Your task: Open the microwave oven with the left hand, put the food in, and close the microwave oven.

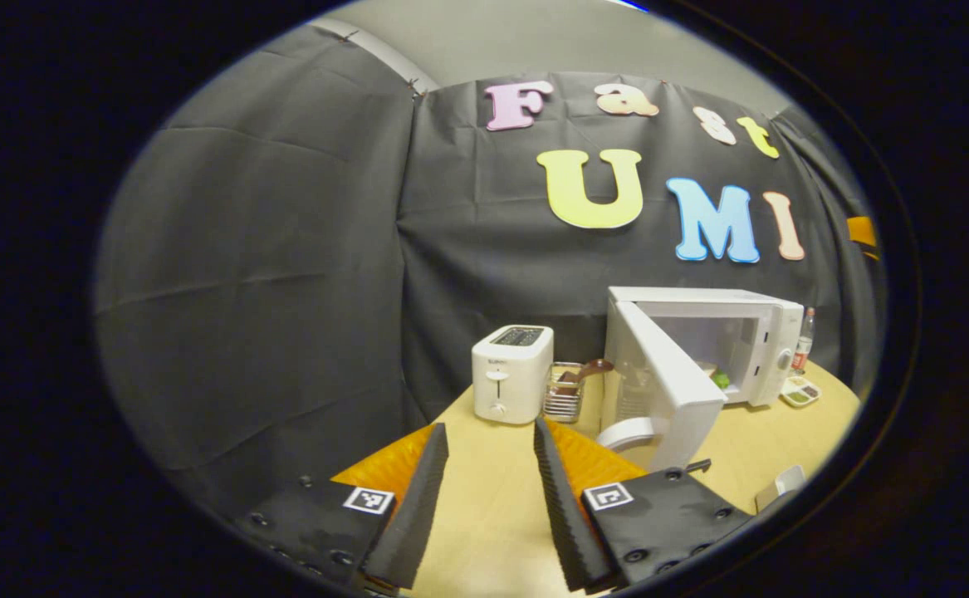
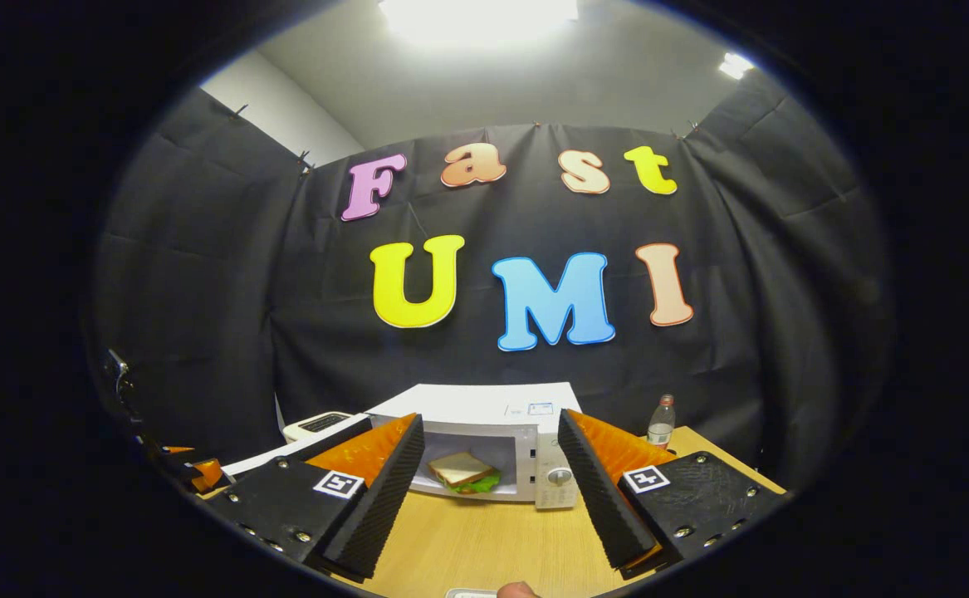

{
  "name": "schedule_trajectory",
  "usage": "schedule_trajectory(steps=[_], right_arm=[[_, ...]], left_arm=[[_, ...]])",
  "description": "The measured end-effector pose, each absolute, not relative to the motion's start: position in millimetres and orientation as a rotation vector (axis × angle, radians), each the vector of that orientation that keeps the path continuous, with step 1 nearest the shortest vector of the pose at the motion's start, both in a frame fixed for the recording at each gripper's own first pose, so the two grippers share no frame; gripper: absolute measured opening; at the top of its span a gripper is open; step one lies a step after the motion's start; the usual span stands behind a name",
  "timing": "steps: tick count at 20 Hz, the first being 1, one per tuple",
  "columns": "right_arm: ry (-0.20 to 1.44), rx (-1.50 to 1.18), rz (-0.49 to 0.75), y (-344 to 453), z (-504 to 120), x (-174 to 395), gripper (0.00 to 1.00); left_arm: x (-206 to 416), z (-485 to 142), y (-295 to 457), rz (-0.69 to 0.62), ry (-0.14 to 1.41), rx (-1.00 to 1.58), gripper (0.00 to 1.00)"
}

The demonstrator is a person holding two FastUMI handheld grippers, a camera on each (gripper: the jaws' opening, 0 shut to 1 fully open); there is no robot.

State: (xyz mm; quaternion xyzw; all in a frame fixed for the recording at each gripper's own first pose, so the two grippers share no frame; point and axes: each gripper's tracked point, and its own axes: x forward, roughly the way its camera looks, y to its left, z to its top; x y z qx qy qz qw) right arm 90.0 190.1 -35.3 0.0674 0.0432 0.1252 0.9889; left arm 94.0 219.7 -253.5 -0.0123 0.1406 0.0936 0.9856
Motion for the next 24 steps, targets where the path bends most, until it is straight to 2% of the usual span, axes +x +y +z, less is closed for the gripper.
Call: schedule_trajectory(steps=[1,4,5,7,10,11,12,13,14,15,17,18,20,21,22,23,24], right_arm=[[0.088,0.134,0.244,183.6,-35.2,86.0,0.98],[0.099,0.141,0.217,164.3,-37.4,78.5,0.98],[0.106,0.148,0.214,160.9,-39.3,75.8,0.98],[0.116,0.154,0.209,154.1,-39.4,72.3,0.98],[0.112,0.150,0.199,146.3,-36.3,68.0,0.97],[0.115,0.149,0.197,144.8,-38.1,66.3,0.98],[0.117,0.145,0.193,142.4,-38.5,65.8,0.98],[0.119,0.144,0.185,139.8,-39.9,65.3,0.98],[0.123,0.149,0.179,138.2,-41.3,65.3,0.98],[0.127,0.158,0.178,138.0,-41.8,64.1,0.98],[0.134,0.164,0.173,134.2,-42.3,62.9,0.98],[0.134,0.160,0.164,129.9,-41.8,62.7,0.97],[0.135,0.149,0.146,121.2,-36.1,61.9,0.98],[0.138,0.139,0.132,115.4,-38.2,61.9,0.98],[0.142,0.132,0.121,110.3,-39.2,61.3,0.98],[0.144,0.132,0.112,106.3,-40.1,59.3,0.98],[0.147,0.134,0.102,102.0,-40.5,59.0,0.98]], left_arm=[[95.9,-257.1,214.5,0.184,0.290,-0.020,0.67],[99.8,-265.6,196.4,0.160,0.312,-0.003,0.25],[100.5,-271.8,190.3,0.157,0.330,0.010,0.24],[106.7,-271.5,178.8,0.137,0.340,0.031,0.12],[102.8,-263.1,161.0,0.080,0.336,0.021,0.12],[102.5,-262.2,152.7,0.055,0.338,0.015,0.07],[102.2,-260.8,143.3,0.030,0.340,0.020,0.12],[103.0,-259.9,133.6,0.009,0.339,0.028,0.08],[104.6,-257.2,122.7,-0.015,0.336,0.035,0.12],[107.1,-253.8,110.2,-0.044,0.330,0.037,0.07],[112.4,-247.0,84.1,-0.108,0.321,0.035,0.07],[115.3,-244.0,71.7,-0.134,0.315,0.036,0.12],[120.5,-238.9,47.8,-0.179,0.310,0.042,0.12],[125.4,-237.7,37.4,-0.198,0.307,0.046,0.08],[128.8,-235.3,25.9,-0.220,0.306,0.048,0.12],[131.4,-236.0,15.6,-0.242,0.305,0.050,0.08],[134.7,-234.5,5.0,-0.263,0.306,0.055,0.07]])
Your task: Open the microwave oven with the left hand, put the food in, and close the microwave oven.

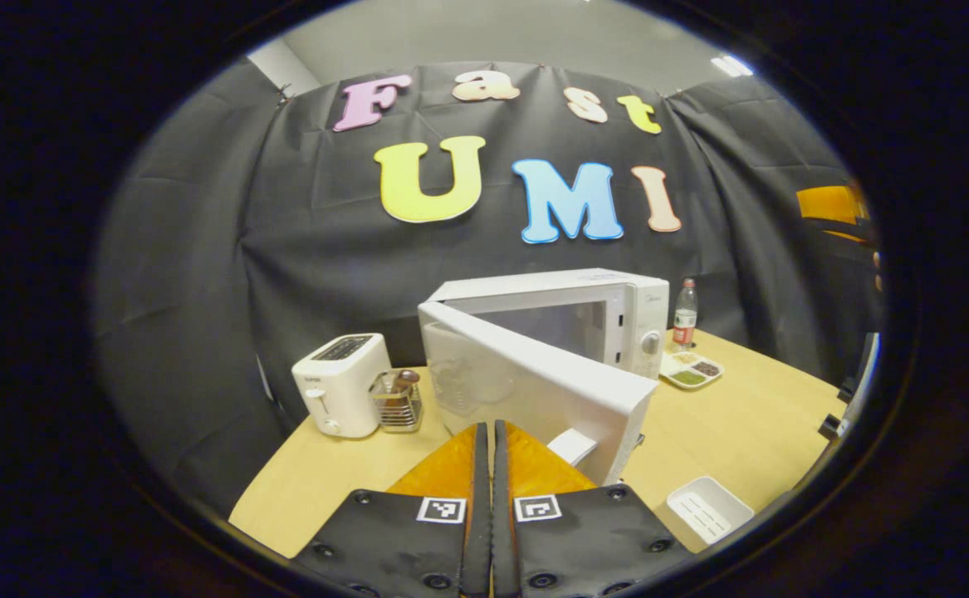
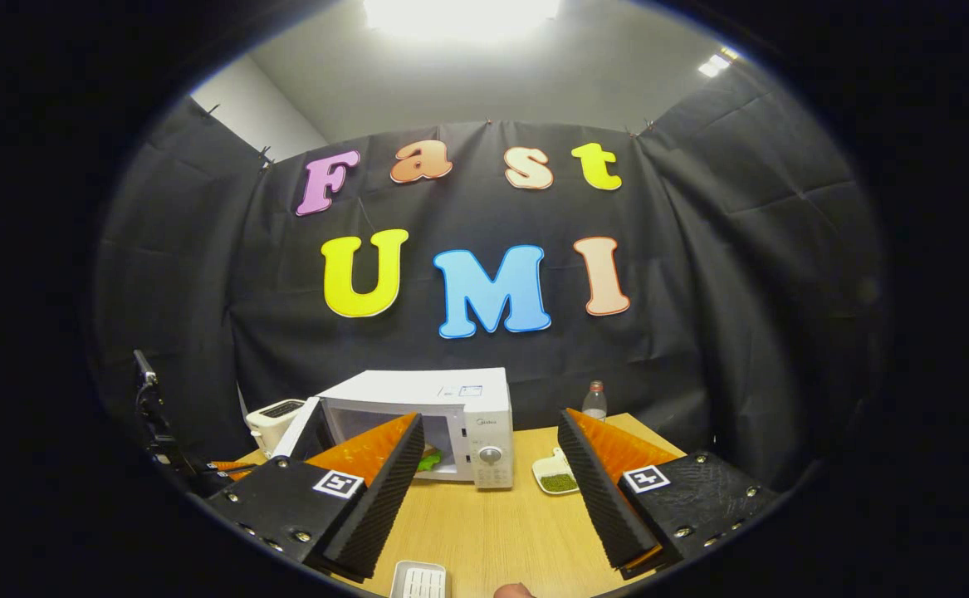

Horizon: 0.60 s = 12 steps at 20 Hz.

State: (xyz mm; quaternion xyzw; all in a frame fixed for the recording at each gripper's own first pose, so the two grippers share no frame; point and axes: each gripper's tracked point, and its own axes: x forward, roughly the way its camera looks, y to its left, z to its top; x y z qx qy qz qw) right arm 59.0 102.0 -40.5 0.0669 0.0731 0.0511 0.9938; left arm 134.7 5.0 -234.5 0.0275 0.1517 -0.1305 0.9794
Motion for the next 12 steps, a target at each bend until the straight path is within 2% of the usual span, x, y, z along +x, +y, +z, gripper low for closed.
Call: schedule_trajectory(steps=[1,2,3,5,6,7,9,10,12], right_arm=[[0.148,0.135,0.091,96.4,-42.8,58.4,0.98],[0.151,0.132,0.078,90.5,-43.7,58.3,0.98],[0.154,0.129,0.063,83.2,-44.1,57.0,0.97],[0.157,0.122,0.033,69.6,-44.3,55.0,0.98],[0.159,0.119,0.018,63.7,-51.6,54.0,0.97],[0.162,0.119,0.002,56.7,-52.3,53.0,0.97],[0.169,0.118,-0.026,46.7,-53.7,50.9,0.98],[0.174,0.115,-0.042,41.8,-55.3,50.1,0.98],[0.184,0.105,-0.075,32.1,-58.9,47.7,0.97]], left_arm=[[138.9,-232.3,-3.7,-0.282,0.302,0.059,0.07],[144.4,-230.5,-13.8,-0.301,0.299,0.060,0.12],[149.6,-229.3,-24.1,-0.319,0.297,0.059,0.07],[161.1,-228.0,-41.7,-0.348,0.294,0.057,0.08],[166.2,-225.5,-51.0,-0.362,0.288,0.055,0.12],[171.6,-223.9,-60.3,-0.377,0.281,0.054,0.07],[182.3,-221.2,-75.0,-0.395,0.271,0.053,0.12],[185.7,-222.2,-83.4,-0.414,0.273,0.044,0.08],[197.4,-221.5,-97.1,-0.439,0.276,0.035,0.08]])
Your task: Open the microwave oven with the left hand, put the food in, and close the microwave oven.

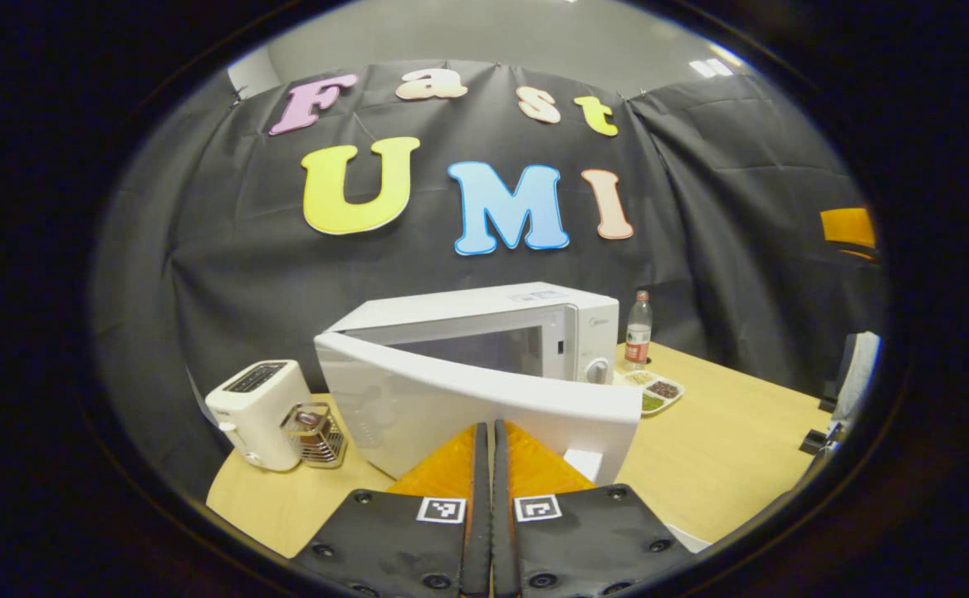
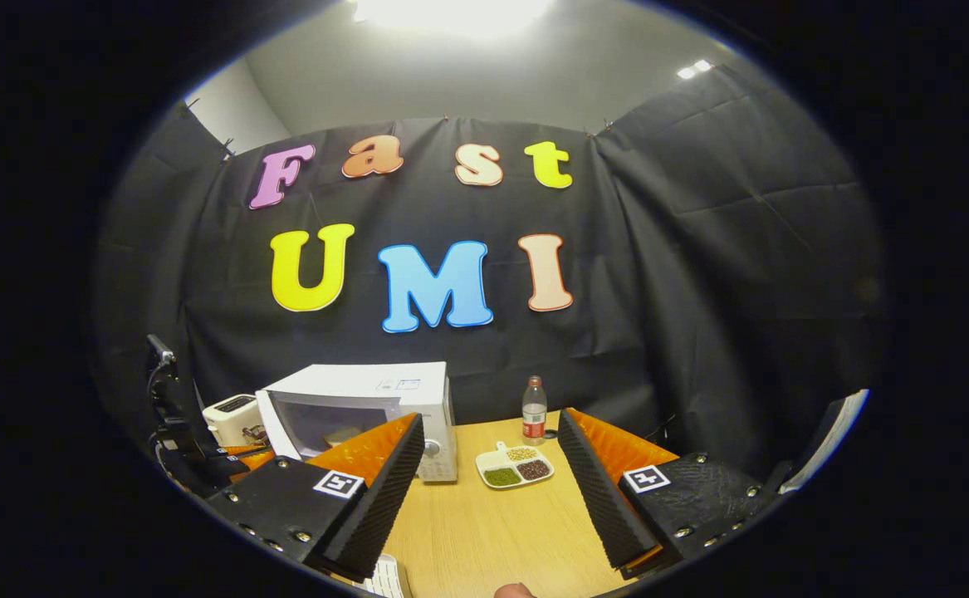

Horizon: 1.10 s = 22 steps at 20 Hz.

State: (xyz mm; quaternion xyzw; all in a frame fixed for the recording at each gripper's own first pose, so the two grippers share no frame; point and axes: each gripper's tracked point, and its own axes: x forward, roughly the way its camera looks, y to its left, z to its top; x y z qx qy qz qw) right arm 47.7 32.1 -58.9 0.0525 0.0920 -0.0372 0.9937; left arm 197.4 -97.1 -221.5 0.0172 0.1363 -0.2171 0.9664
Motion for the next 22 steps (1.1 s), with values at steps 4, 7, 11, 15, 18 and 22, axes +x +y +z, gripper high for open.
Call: schedule_trajectory(steps=[4,7,11,15,18,22], right_arm=[[0.207,0.117,-0.134,17.5,-66.2,43.2,0.98],[0.216,0.124,-0.172,11.4,-69.1,41.9,0.98],[0.220,0.096,-0.212,5.1,-72.6,40.6,0.98],[0.222,0.100,-0.254,-0.5,-73.2,38.0,0.98],[0.231,0.092,-0.283,-3.3,-76.9,37.3,0.98],[0.246,0.088,-0.309,-2.7,-82.6,35.8,0.98]], left_arm=[[219.0,-220.7,-119.6,-0.468,0.262,0.037,0.07],[236.0,-223.1,-131.7,-0.487,0.261,0.032,0.12],[263.9,-228.9,-143.3,-0.488,0.266,0.026,0.12],[293.9,-231.3,-156.7,-0.501,0.260,0.030,0.07],[315.8,-239.4,-164.8,-0.499,0.259,0.036,0.07],[341.1,-246.2,-171.8,-0.484,0.266,0.023,0.12]])
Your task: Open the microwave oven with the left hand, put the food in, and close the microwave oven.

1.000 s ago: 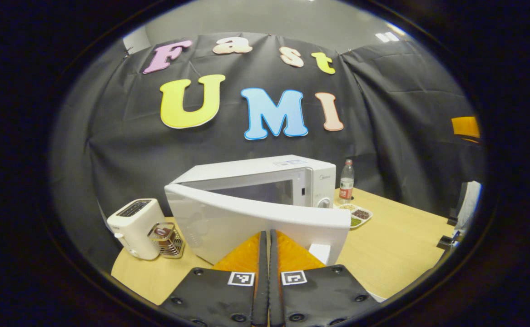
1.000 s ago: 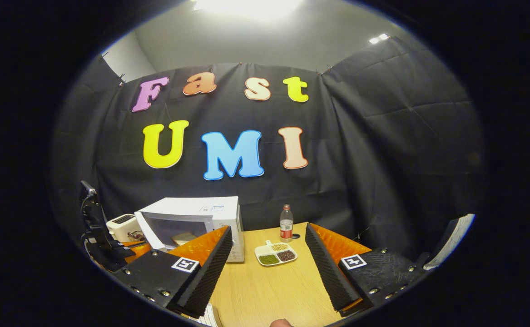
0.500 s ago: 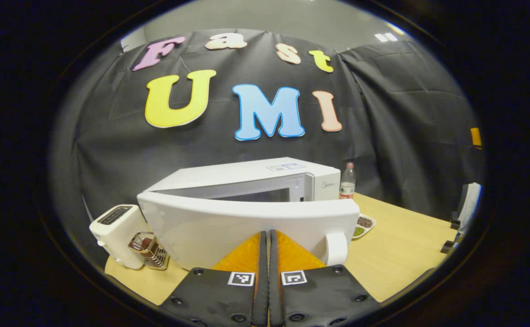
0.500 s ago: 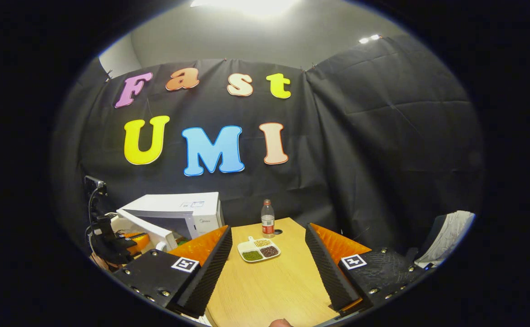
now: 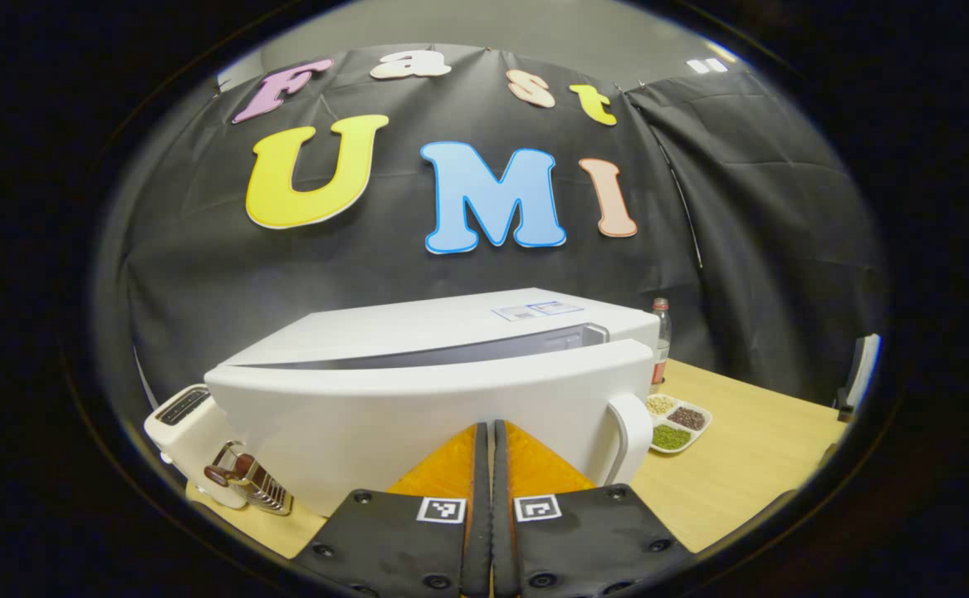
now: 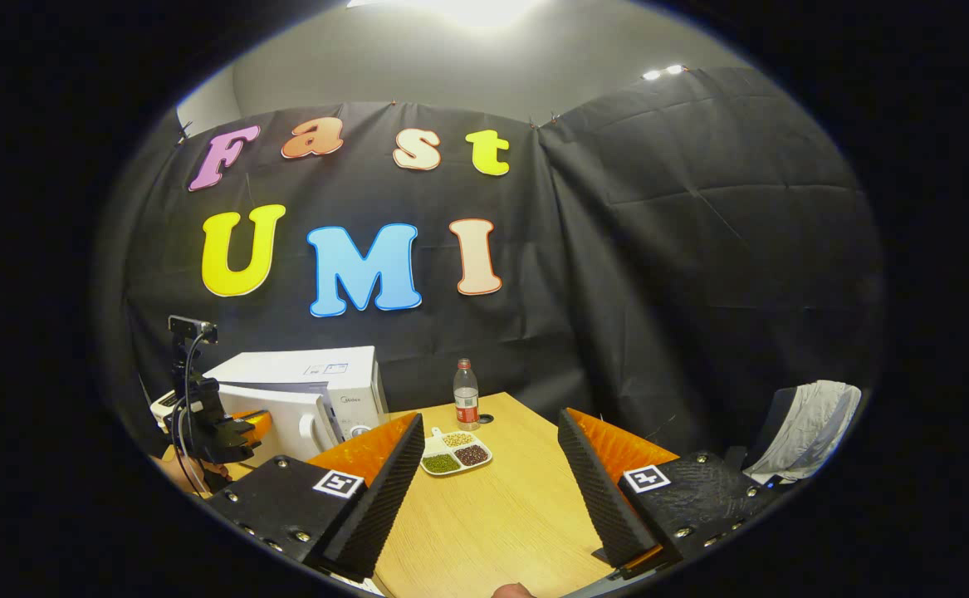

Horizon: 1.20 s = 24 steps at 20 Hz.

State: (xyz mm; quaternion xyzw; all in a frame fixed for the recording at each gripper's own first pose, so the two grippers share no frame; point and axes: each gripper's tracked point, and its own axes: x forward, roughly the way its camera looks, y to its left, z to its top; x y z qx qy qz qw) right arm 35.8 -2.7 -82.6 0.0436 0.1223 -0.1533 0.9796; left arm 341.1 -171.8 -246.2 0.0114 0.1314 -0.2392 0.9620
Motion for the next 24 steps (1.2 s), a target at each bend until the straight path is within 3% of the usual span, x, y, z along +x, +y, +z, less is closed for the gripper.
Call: schedule_trajectory(steps=[1,4,5,6,13,20,24], right_arm=[[0.250,0.082,-0.312,-1.8,-84.4,35.2,0.98],[0.262,0.073,-0.314,0.2,-88.4,37.5,0.98],[0.265,0.076,-0.313,2.0,-91.4,36.9,0.98],[0.268,0.080,-0.310,3.8,-92.1,38.3,0.98],[0.260,0.067,-0.210,25.5,-87.0,46.9,0.98],[0.210,0.094,-0.015,40.1,-69.2,49.7,0.98],[0.160,0.093,0.064,35.7,-53.5,48.2,0.98]], left_arm=[[346.9,-247.9,-173.4,-0.480,0.270,0.015,0.07],[361.8,-248.6,-175.9,-0.465,0.275,0.003,0.07],[364.5,-249.1,-176.1,-0.458,0.276,0.003,0.12],[366.4,-248.3,-174.4,-0.445,0.272,-0.001,0.07],[372.5,-239.7,-176.7,-0.338,0.294,0.013,0.07],[281.0,-132.9,-142.4,-0.282,0.121,-0.025,0.07],[218.9,-93.4,-117.1,-0.221,0.095,-0.065,0.07]])
